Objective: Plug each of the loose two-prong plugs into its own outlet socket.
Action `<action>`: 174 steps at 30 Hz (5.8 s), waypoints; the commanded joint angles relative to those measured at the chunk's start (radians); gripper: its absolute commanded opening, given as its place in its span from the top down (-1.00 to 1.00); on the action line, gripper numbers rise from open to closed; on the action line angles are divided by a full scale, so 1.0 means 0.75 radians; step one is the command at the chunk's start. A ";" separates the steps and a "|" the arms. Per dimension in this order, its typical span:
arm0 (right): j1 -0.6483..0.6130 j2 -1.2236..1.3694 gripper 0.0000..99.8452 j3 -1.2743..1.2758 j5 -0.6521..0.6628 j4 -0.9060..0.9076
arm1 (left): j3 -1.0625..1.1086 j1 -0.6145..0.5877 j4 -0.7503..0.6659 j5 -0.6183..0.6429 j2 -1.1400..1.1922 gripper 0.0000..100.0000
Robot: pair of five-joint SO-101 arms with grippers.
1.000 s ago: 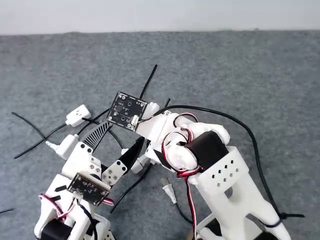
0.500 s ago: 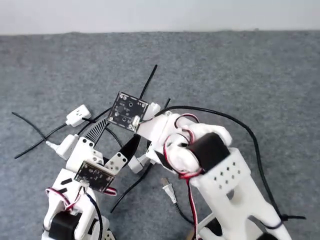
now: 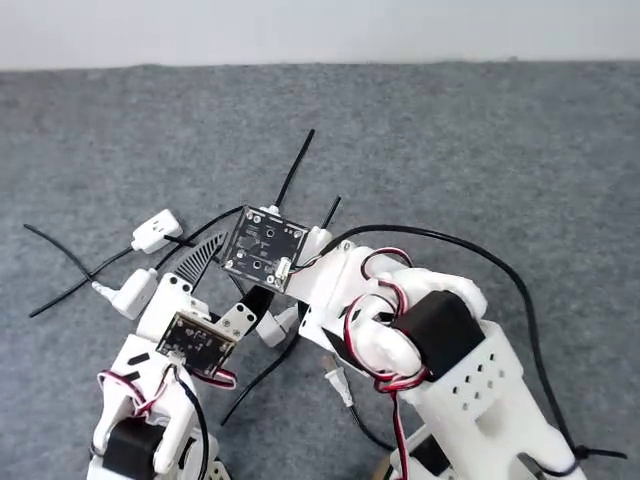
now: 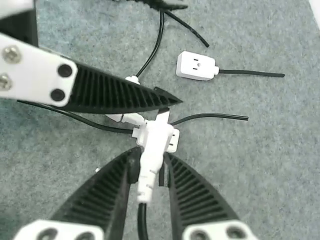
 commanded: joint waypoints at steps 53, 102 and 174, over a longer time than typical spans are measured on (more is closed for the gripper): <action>-0.024 0.028 0.98 0.020 -0.008 -0.103 | -0.009 -0.280 -0.117 0.016 -0.016 0.48; 0.054 1.511 0.98 -1.090 0.133 0.332 | 0.097 -1.342 0.315 -0.004 -0.016 0.48; 0.064 1.490 0.98 -0.622 0.031 0.011 | 0.167 -1.342 0.241 -0.004 -0.016 0.48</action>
